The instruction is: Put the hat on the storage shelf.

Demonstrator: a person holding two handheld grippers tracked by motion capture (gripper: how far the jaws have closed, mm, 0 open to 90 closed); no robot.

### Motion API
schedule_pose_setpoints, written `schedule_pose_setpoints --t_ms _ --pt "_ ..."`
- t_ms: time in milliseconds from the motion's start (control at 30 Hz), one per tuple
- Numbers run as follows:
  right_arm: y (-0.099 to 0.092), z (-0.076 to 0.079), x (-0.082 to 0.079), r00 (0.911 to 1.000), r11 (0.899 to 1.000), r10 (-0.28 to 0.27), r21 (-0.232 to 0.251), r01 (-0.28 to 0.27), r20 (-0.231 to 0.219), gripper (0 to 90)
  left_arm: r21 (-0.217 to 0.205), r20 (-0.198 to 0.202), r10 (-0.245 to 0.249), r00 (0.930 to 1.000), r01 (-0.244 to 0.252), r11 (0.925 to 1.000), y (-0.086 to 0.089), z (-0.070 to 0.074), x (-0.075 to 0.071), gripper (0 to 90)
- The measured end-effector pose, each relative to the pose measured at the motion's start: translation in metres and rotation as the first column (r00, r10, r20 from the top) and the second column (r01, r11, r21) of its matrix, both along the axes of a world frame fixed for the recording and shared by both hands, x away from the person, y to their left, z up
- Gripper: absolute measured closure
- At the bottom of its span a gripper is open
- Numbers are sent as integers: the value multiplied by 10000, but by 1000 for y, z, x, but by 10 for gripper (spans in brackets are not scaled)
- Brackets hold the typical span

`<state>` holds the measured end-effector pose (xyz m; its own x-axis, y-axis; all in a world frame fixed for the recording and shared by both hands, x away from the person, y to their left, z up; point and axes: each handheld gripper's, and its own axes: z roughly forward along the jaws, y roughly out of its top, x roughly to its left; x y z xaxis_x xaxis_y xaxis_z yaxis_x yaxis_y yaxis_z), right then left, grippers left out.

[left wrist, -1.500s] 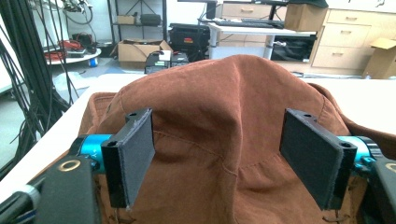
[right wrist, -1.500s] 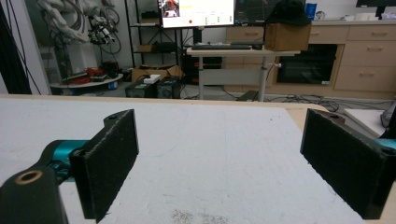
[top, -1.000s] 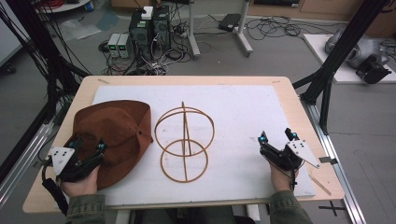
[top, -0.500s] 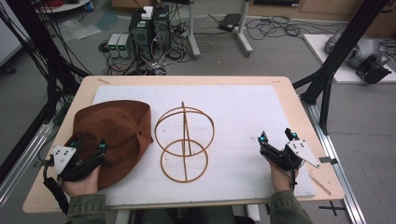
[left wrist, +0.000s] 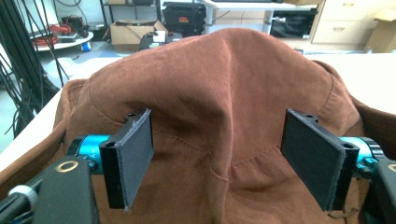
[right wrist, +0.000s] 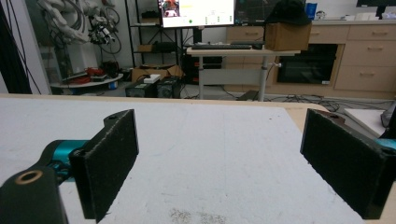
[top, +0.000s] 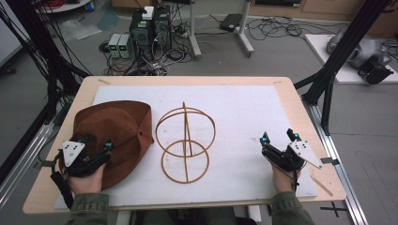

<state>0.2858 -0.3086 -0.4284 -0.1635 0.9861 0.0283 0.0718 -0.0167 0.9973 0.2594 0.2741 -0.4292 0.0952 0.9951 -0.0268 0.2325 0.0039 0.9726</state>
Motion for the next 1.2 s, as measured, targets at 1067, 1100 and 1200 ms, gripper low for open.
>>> schedule_pose_setpoints --t_ms 1067,1100,1200 --pt "-2 -1 0 10000 10000 -33 -35 33 8 105 29 -1015 -59 9948 62 10000 1 -4 15 413" --pt "-2 -1 0 10000 10000 -39 -23 39 -6 105 122 -1037 39 9946 -27 9999 1 -4 15 479" --pt "-2 -1 0 10000 10000 -40 -32 40 1 105 197 -1111 48 9938 -26 9998 0 -4 15 571"
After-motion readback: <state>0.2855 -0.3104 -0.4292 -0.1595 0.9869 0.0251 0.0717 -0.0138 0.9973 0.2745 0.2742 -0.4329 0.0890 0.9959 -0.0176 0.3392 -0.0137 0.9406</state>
